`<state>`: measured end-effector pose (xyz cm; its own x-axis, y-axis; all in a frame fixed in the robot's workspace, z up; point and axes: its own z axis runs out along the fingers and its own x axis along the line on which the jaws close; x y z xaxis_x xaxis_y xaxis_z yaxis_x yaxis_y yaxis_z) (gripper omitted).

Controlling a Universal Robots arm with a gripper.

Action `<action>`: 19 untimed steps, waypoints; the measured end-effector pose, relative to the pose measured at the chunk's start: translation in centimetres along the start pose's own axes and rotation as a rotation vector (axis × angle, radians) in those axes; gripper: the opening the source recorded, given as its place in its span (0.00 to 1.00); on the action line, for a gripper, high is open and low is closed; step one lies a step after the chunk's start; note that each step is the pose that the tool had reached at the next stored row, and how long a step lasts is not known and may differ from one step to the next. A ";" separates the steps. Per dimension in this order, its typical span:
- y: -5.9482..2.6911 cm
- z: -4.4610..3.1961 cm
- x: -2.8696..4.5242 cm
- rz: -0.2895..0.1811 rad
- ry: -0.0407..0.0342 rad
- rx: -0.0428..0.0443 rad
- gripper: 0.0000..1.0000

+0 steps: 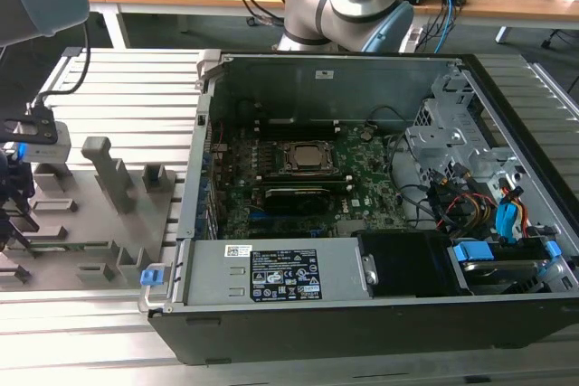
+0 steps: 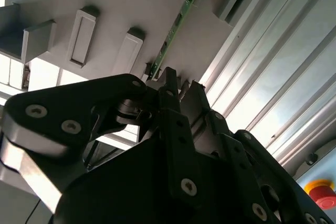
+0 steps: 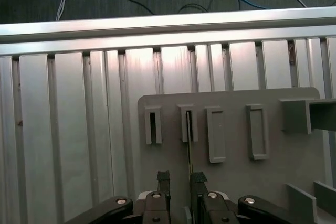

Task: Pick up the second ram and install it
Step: 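Pick up the second ram and move it above second insertion slot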

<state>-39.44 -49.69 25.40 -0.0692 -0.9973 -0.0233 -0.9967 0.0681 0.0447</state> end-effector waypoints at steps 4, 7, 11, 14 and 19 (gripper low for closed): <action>-0.04 0.85 0.02 -0.001 0.0001 -0.0001 0.30; -0.27 1.23 -0.22 -0.009 0.0004 -0.0003 0.30; -1.00 2.02 -0.62 -0.021 0.0022 -0.0003 0.30; -1.36 2.87 -1.04 -0.030 0.0045 -0.0008 0.30; -1.47 4.19 -1.76 -0.051 0.0059 -0.0010 0.30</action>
<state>-38.03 -47.92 21.19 -0.0182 -0.9996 -0.0196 -0.9989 0.0173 0.0445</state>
